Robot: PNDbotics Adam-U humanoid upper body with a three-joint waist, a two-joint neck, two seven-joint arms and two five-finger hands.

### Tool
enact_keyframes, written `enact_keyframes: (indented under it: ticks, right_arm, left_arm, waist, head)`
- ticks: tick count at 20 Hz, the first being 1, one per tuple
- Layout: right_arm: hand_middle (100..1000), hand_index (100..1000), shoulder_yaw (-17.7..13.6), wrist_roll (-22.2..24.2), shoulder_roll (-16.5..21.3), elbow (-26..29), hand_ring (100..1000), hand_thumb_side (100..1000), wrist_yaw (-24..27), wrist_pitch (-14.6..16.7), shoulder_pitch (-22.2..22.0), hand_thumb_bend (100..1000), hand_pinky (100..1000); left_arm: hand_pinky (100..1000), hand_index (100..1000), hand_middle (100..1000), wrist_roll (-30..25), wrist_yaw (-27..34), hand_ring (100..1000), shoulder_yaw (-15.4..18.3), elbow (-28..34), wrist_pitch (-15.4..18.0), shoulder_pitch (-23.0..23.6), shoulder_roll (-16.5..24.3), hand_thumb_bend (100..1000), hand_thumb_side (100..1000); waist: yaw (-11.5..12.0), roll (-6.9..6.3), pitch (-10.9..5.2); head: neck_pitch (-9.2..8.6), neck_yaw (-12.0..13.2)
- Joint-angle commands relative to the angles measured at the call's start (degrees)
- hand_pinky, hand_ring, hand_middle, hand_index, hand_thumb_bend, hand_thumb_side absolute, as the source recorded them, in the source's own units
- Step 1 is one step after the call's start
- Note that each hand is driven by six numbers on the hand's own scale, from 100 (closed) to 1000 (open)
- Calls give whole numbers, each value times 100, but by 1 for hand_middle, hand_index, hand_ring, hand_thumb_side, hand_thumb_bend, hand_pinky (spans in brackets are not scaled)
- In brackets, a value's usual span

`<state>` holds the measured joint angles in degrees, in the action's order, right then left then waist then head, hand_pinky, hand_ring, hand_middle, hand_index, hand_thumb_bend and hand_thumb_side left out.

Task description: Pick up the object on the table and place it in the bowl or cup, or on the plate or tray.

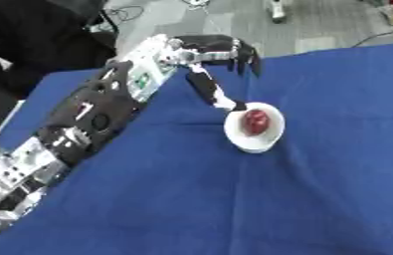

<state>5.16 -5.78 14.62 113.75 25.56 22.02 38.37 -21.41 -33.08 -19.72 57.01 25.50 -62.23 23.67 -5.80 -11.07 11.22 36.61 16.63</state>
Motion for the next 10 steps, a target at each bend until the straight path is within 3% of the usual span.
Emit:
enact_keyframes:
  ticks: [1, 4, 10]
  right_arm:
    - [474, 631, -12, -19, 112, 84, 437, 869, -34, 2, 28, 100, 368]
    - [473, 632, -35, -26, 156, 84, 436, 869, -62, 11, -16, 100, 365]
    - [468, 634, -65, -15, 273, 84, 431, 869, -127, 27, -124, 100, 353]
  left_arm:
    - [542, 783, 768, 483, 254, 628, 123, 275, -94, 31, 303, 185, 547]
    - [527, 787, 762, 995, 549, 609, 142, 525, -237, 250, 431, 101, 601]
    - [496, 776, 738, 1862, 1432, 569, 249, 1405, -668, 948, 633, 100, 666]
  waist:
    - [58, 91, -103]
    - [126, 125, -100]
    - [287, 219, -79]
  head:
    - [-152, -4]
    - [-533, 39]
    - [-1602, 330]
